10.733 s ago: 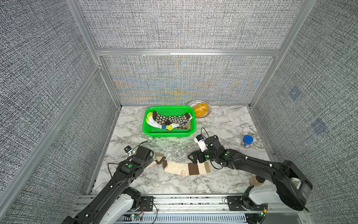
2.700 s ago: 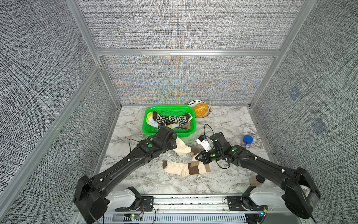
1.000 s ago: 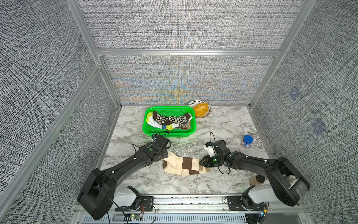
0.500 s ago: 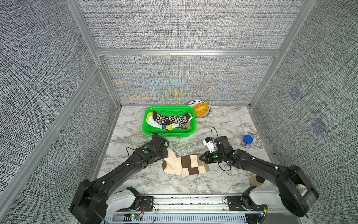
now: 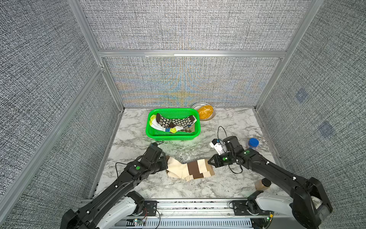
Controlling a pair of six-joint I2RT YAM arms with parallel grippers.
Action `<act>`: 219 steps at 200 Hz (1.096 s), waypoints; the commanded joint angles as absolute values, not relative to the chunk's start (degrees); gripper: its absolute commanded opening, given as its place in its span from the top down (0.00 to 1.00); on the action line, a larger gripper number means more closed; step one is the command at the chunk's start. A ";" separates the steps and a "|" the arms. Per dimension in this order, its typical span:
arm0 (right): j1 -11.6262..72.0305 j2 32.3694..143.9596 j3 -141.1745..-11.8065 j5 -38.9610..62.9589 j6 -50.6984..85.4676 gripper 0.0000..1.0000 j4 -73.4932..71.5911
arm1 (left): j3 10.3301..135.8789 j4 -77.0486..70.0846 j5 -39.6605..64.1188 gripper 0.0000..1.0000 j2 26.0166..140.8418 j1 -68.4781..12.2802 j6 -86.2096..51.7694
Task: Place the socks together as a pair
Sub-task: Flatten out the sock.
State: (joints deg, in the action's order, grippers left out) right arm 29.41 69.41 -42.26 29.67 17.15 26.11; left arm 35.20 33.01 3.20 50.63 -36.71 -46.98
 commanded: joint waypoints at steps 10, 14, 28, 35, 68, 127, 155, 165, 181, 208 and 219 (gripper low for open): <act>27.81 69.94 -41.74 29.68 14.08 1.00 30.16 | 33.14 30.86 4.02 1.00 53.89 -36.95 -47.18; 27.47 70.33 -41.63 29.63 13.85 1.00 29.95 | 32.85 30.21 4.05 1.00 54.62 -36.92 -47.13; 26.54 71.91 -41.41 29.26 13.54 1.00 28.61 | 31.88 27.59 4.33 1.00 56.92 -36.94 -47.23; 26.11 72.83 -41.21 29.46 13.45 1.00 27.66 | 31.65 26.47 4.19 1.00 57.97 -36.84 -47.37; 24.33 78.70 -41.22 29.28 11.78 1.00 24.79 | 33.31 26.63 0.87 1.00 62.90 -36.84 -47.21; 22.84 82.56 -39.15 27.35 12.03 0.55 20.74 | 30.48 21.89 0.94 0.64 69.74 -36.83 -47.33; 22.84 77.68 -36.26 26.89 13.98 0.28 19.75 | 29.41 21.97 0.06 0.09 66.68 -36.87 -48.87; 22.77 77.08 -35.88 26.70 15.23 0.27 19.47 | 28.77 21.61 0.00 0.06 65.81 -36.83 -50.02; 22.84 77.88 -35.08 26.40 16.15 0.26 18.71 | 27.51 19.65 0.13 0.06 66.19 -36.83 -51.90; 23.06 81.42 -31.95 29.17 18.02 0.28 12.74 | 27.02 15.33 3.62 0.08 71.51 -36.93 -52.23; 23.67 82.61 -31.25 30.38 19.16 0.30 10.18 | 26.94 13.63 4.90 0.12 74.12 -36.97 -52.44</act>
State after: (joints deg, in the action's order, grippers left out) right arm 22.90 80.20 -32.97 30.06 16.03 13.85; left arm 27.57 16.19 0.62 69.84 -36.91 -50.89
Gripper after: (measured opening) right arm 0.716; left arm 0.915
